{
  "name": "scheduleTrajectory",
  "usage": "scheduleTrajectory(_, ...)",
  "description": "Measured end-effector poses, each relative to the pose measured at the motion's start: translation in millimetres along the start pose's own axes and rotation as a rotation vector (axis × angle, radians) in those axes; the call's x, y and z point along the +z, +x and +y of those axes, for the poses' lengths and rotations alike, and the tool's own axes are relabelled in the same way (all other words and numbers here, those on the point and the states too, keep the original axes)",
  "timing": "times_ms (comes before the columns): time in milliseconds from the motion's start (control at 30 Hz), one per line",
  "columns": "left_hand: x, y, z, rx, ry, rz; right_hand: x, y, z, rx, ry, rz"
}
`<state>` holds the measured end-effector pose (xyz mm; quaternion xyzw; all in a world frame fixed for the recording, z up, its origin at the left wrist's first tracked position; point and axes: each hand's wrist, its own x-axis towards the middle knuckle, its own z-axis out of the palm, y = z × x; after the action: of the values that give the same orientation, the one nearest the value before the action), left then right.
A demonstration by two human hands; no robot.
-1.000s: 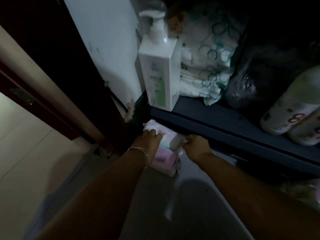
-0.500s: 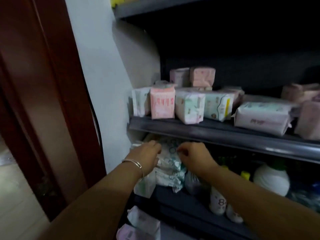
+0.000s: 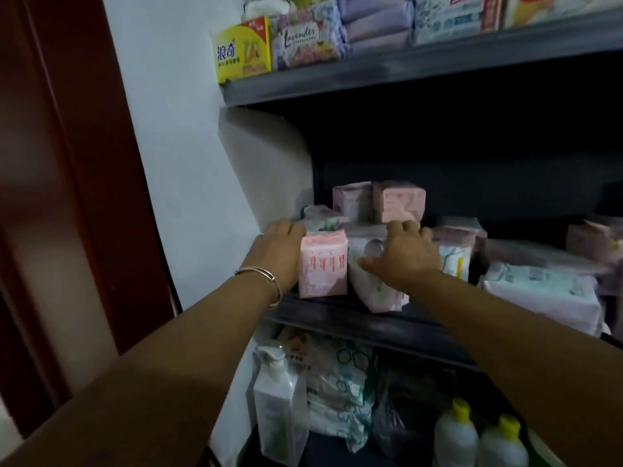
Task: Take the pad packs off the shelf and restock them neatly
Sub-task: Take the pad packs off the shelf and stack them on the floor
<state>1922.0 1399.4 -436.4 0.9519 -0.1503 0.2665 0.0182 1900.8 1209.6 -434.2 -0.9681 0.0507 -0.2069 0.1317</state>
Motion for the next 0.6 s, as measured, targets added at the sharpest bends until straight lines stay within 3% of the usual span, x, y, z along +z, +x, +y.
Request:
scheduleTrajectory(100, 4.2, 17.4, -7.9, -0.068, 0.054, -0.044, 5.9, 16.4, -7.6, 0.082, -0.013, -0.179)
scheduleTrajectory(200, 11.9, 35.4, -16.7, -0.155, 0.039, -0.082, 12.8, 31.6, -9.6, 0.088, 0.001, -0.256)
scheduleTrajectory(500, 38.2, 75.8, -32.1, -0.356, 0.031, -0.344, 25.0, 63.2, 2.2, -0.008, 0.026, -0.205)
scheduleTrajectory(600, 48.4, 85.6, -39.0, -0.353, 0.008, -0.337, 31.1, 66.2, 3.1, -0.037, 0.015, -0.174)
